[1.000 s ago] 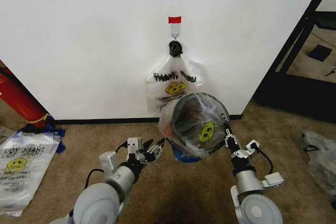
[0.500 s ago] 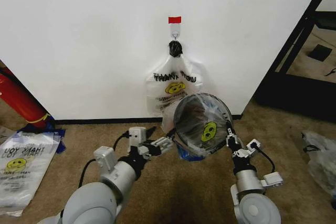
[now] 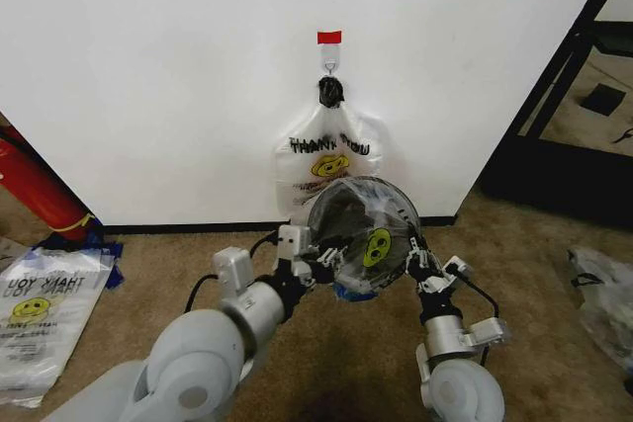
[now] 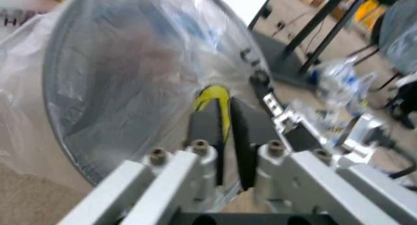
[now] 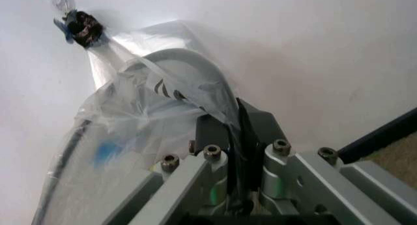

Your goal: Pick up the garbage bag from the wall and place it over the trash bin.

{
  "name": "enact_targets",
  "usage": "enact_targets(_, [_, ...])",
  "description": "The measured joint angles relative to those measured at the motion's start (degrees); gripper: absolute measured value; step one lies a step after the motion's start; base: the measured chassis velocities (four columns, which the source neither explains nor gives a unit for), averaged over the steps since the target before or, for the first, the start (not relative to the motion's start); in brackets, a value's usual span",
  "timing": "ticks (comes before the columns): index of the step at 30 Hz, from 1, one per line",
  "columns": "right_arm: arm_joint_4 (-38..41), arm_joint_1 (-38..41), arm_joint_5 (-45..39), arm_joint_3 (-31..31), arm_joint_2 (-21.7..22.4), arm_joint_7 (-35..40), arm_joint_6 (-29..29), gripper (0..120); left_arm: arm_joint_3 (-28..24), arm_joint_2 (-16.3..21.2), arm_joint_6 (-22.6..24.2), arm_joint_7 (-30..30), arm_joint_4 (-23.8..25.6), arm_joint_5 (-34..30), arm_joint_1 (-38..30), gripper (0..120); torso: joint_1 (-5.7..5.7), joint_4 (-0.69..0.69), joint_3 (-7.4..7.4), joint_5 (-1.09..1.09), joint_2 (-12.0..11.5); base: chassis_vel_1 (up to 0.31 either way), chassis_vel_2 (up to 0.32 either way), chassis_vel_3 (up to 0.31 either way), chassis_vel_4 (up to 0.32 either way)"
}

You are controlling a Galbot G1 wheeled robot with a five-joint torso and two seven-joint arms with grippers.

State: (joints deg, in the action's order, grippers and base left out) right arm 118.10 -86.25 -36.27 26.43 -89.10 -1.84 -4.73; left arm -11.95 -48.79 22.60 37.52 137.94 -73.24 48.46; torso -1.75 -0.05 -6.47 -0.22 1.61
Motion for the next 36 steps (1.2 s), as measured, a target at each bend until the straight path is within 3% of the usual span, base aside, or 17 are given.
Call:
enact_targets(3, [-0.1,-0.12,2.8,-0.76,0.01,0.41,-0.51,1,-2.71,-0.81,3.93,3.69,-0.82,-0.87,-2.59,0,0.0,0.01,0.0,0.0,0.0,0.0,0.0,0.0,0.0])
enact_targets(5, [-0.36,-0.13,6.75,-1.46,0.09,0.83,-1.58,1,-7.31,-2.41,7.07,6.46,-3.28,-1.23,-6.62,0,0.0,0.01,0.0,0.01,0.0,0.0,0.0,0.0,0.0])
enact_targets(11, [-0.43,-0.02,9.67,-1.92,-0.33,1.35,-2.59,1,-12.52,-5.33,7.46,8.49,-9.3,-0.83,-12.29,0,0.0,-0.01,0.0,0.0,0.0,0.0,0.0,0.0,0.0])
enact_targets(21, [-0.99,-0.41,11.8,-1.82,-0.21,0.43,-4.23,1,-14.35,-13.54,6.31,13.73,-19.25,-2.65,-17.52,0,0.0,0.0,0.0,0.01,0.0,0.0,0.0,0.0,0.0])
enact_targets(36, [-0.88,-0.61,12.09,-2.83,-0.32,-0.02,-4.47,1,-16.13,-18.74,5.75,13.93,-27.5,-1.62,-19.58,0,0.0,0.0,0.0,0.0,0.0,0.0,0.0,0.0,0.0])
